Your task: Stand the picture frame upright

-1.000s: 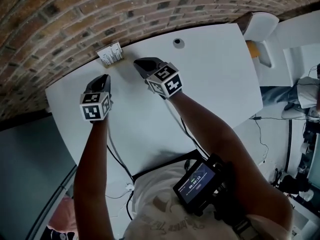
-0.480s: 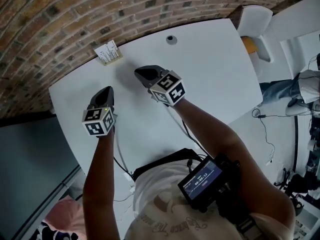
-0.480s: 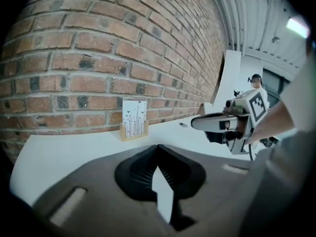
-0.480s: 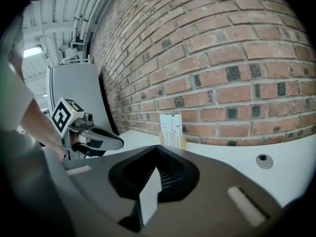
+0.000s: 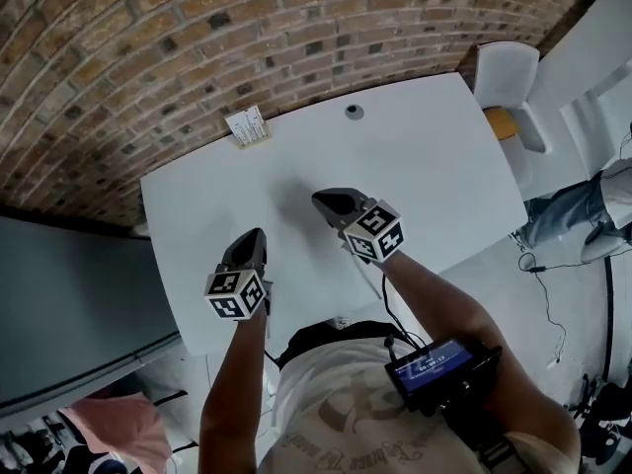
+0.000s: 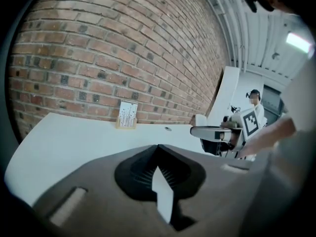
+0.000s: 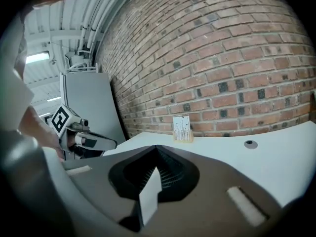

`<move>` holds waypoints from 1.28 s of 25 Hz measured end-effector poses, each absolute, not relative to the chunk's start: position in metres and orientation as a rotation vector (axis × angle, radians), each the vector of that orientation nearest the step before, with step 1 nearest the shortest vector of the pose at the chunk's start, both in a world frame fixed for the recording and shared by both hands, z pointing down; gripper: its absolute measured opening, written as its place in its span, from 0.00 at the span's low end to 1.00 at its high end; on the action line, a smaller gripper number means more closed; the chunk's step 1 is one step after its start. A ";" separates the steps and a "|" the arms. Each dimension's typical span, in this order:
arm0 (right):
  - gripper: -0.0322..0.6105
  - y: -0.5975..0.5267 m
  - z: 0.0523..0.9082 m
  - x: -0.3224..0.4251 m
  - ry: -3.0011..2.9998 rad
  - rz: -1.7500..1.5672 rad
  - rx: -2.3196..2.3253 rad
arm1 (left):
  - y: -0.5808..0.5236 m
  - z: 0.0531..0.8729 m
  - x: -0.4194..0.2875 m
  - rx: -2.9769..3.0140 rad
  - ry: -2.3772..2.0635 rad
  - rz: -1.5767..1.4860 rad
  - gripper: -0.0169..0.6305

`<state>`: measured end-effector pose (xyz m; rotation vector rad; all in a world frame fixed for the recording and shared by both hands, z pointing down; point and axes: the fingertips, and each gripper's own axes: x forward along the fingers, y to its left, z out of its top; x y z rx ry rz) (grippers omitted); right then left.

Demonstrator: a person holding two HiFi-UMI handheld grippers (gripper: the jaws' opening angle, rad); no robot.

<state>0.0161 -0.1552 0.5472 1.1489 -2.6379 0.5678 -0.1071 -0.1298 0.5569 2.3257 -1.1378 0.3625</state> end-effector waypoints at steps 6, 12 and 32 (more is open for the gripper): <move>0.06 -0.097 0.532 0.017 -2.688 0.534 1.116 | -0.073 0.546 -0.114 2.350 -1.153 0.347 0.03; 0.06 -0.053 0.507 0.019 -2.739 0.504 1.125 | -0.025 0.534 -0.117 2.424 -1.124 0.324 0.03; 0.06 0.034 0.498 0.036 -2.775 0.556 1.179 | 0.056 0.521 -0.113 2.461 -1.095 0.276 0.03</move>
